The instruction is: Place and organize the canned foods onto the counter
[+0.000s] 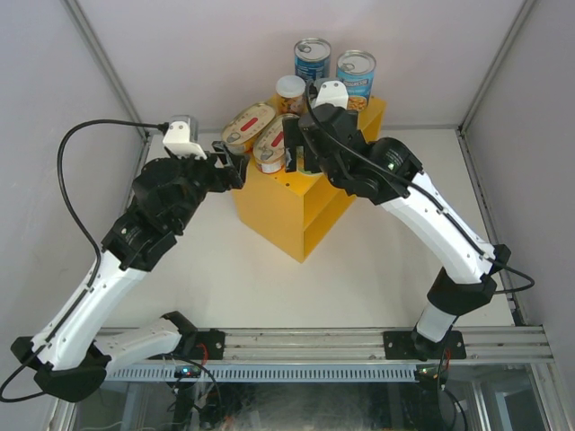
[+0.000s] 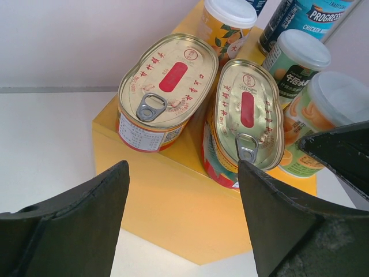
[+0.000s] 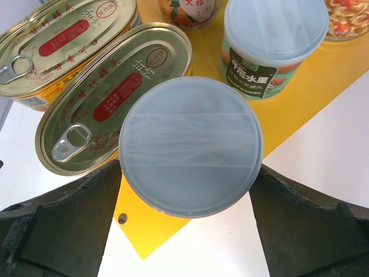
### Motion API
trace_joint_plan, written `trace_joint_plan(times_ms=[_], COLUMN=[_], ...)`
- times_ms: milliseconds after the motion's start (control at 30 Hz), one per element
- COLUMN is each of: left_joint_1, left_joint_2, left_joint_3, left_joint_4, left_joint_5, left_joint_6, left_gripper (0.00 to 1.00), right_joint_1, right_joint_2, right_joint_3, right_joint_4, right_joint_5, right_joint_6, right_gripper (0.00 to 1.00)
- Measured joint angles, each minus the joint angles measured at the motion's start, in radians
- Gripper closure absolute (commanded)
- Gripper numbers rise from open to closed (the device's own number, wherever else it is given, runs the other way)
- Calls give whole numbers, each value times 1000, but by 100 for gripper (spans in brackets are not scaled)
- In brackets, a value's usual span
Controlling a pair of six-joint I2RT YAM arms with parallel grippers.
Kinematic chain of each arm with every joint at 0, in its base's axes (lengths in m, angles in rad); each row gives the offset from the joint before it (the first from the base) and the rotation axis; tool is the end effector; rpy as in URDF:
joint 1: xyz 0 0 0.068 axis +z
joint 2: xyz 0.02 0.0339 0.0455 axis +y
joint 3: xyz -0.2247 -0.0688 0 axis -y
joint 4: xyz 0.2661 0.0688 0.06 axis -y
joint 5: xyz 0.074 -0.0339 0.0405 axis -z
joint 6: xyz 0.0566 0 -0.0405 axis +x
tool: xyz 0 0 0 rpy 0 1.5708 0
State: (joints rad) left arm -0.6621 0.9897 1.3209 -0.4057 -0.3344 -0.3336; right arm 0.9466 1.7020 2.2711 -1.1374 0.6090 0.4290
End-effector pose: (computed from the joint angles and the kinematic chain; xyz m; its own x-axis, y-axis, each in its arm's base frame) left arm 0.2132 -0.1427 0.4351 -0.1611 -0.2666 -0.9502 0.2856 0.9090 -0.3035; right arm 0.2266 0.2592 0.4654 -0.4457 -0.0350 -0.8945 -0.2182 0.9734 0.0706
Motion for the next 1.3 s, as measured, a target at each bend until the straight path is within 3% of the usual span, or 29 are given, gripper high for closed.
trace_joint_plan(times_ms=[400, 700, 933, 1100, 1167, 1300], left_joint_1=[0, 0, 1, 1, 2, 2], left_joint_2=[-55, -159, -285, -426, -484, -599], left_joint_3=[-6, -93, -175, -261, -301, -405], left_joint_4=[-15, -44, -79, -107, -121, -169], left_joint_5=[-2, -2, -15, -54, -71, -104], left_joint_6=[-11, -50, -62, -85, -101, -136], left_gripper=[19, 19, 17, 16, 16, 16], right_joint_1=[87, 150, 206, 100, 66, 40], right_joint_2=[-38, -108, -365, -619, -704, -793], right_joint_3=[0, -19, -345, -668, -790, -948], right_joint_4=[48, 25, 1, -89, -129, -216], right_joint_5=[69, 178, 338, 347, 339, 312], right_joint_6=[-52, -19, 145, 394, 491, 635], right_gripper=[7, 10, 12, 9, 3, 0])
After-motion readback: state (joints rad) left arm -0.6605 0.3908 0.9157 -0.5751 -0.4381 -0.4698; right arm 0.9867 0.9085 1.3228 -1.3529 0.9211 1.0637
